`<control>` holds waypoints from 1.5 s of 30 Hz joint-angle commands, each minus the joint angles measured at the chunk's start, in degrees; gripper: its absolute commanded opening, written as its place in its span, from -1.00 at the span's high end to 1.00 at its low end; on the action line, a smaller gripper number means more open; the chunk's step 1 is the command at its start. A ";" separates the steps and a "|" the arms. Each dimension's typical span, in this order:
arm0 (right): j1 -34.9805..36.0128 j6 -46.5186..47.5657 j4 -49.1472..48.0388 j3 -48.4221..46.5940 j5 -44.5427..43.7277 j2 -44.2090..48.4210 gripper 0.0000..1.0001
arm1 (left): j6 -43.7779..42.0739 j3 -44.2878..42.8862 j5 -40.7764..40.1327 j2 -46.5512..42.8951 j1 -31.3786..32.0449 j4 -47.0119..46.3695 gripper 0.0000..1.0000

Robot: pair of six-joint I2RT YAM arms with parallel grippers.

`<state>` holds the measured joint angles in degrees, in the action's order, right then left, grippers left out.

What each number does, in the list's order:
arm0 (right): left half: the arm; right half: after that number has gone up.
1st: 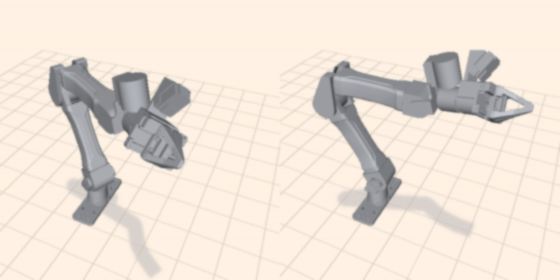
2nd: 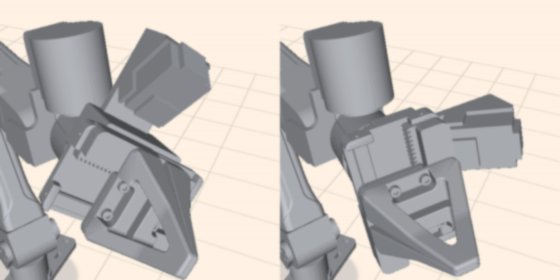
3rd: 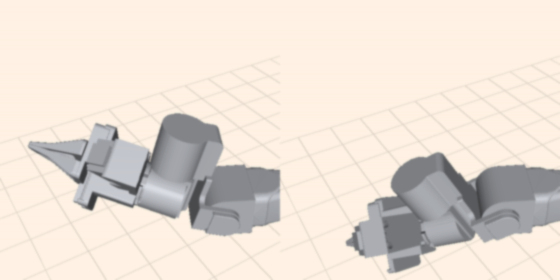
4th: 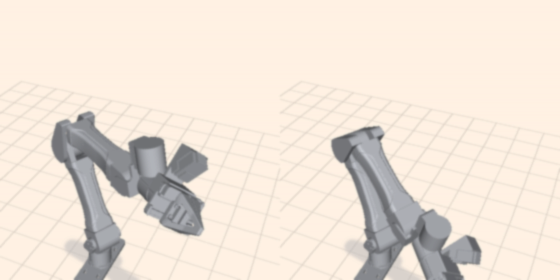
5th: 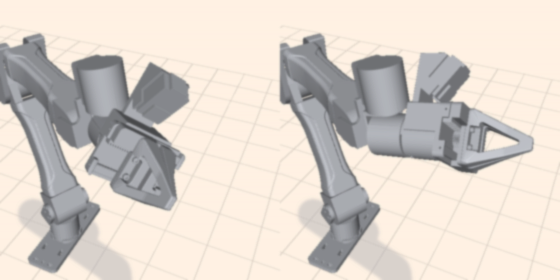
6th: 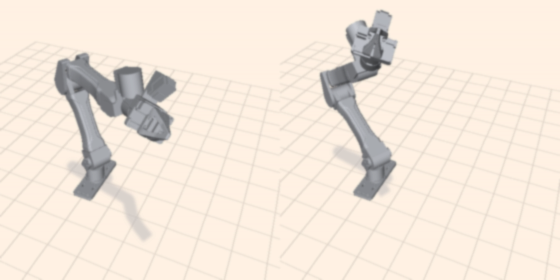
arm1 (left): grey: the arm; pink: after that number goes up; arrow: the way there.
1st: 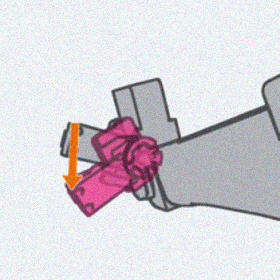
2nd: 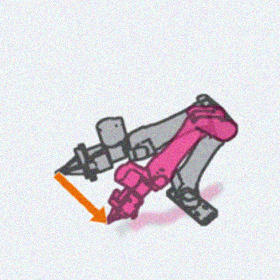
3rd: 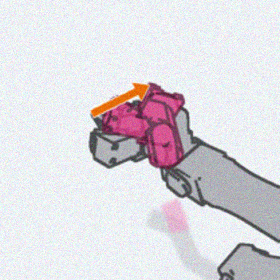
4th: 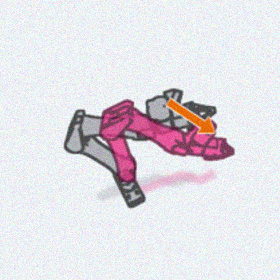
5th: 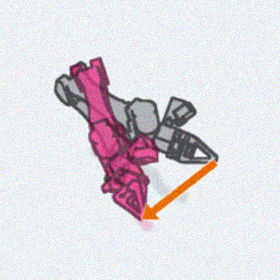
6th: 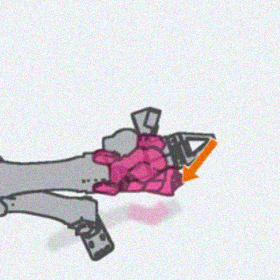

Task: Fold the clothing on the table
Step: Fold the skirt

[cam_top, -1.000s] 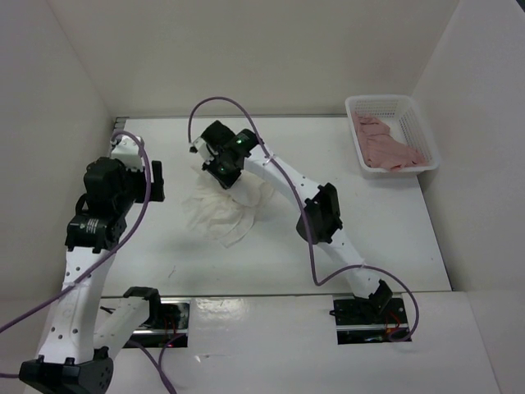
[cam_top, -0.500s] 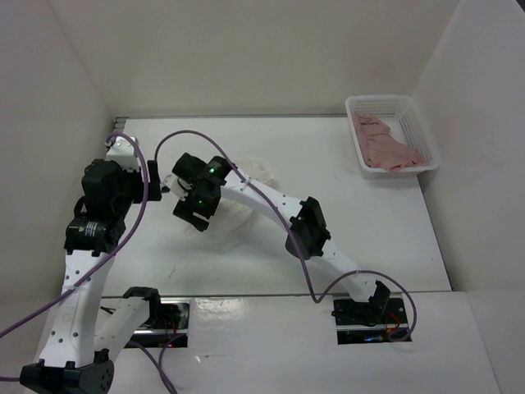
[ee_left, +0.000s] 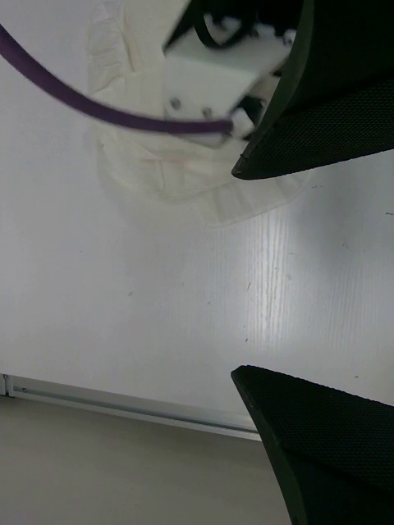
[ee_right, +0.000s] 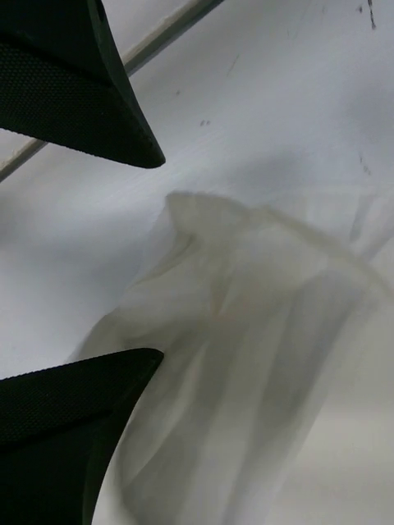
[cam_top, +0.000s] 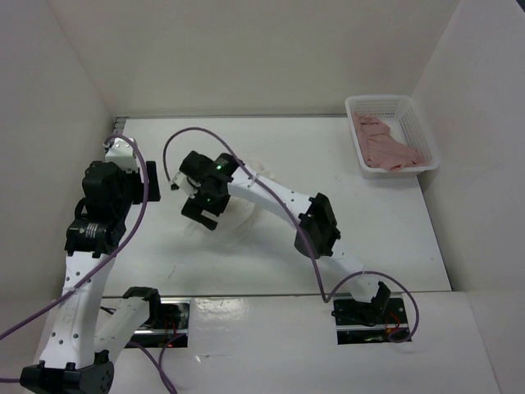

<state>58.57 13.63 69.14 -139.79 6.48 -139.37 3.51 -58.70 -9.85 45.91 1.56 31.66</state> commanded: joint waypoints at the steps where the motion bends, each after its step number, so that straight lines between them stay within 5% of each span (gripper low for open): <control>1: -3.71 -2.11 -3.83 1.53 -9.71 14.37 -0.93 | 1.59 0.07 -0.09 -0.73 -0.42 -2.13 -1.00; 8: -11.97 -2.11 -10.25 17.49 -13.07 37.22 -0.96 | 1.06 0.69 1.15 -1.26 -0.42 -2.66 -1.00; 12: -22.94 -4.03 -17.45 30.16 -10.19 51.87 -0.96 | 1.06 0.69 2.19 -0.65 -0.42 -2.66 -1.00; 16: -42.08 -7.56 -26.59 44.13 -3.58 62.53 -0.96 | 1.06 0.69 2.20 1.10 -0.42 -2.66 -1.00; 20: -47.91 -9.67 -34.94 60.20 -8.41 72.12 -0.96 | 0.53 0.69 2.20 3.30 -0.95 -2.66 -1.00; 26: -57.75 -11.52 -38.03 71.57 -6.92 82.84 -0.96 | 0.53 0.69 3.25 6.20 -0.95 -1.60 -1.00; 38: -64.72 -12.57 -39.61 83.62 -9.56 104.55 -0.96 | 0.01 0.69 4.92 6.74 -0.95 -1.07 -1.00; 45: -64.72 -12.57 -37.86 84.15 -10.17 104.65 -0.96 | -0.51 0.69 5.45 6.74 -0.95 -0.55 -1.00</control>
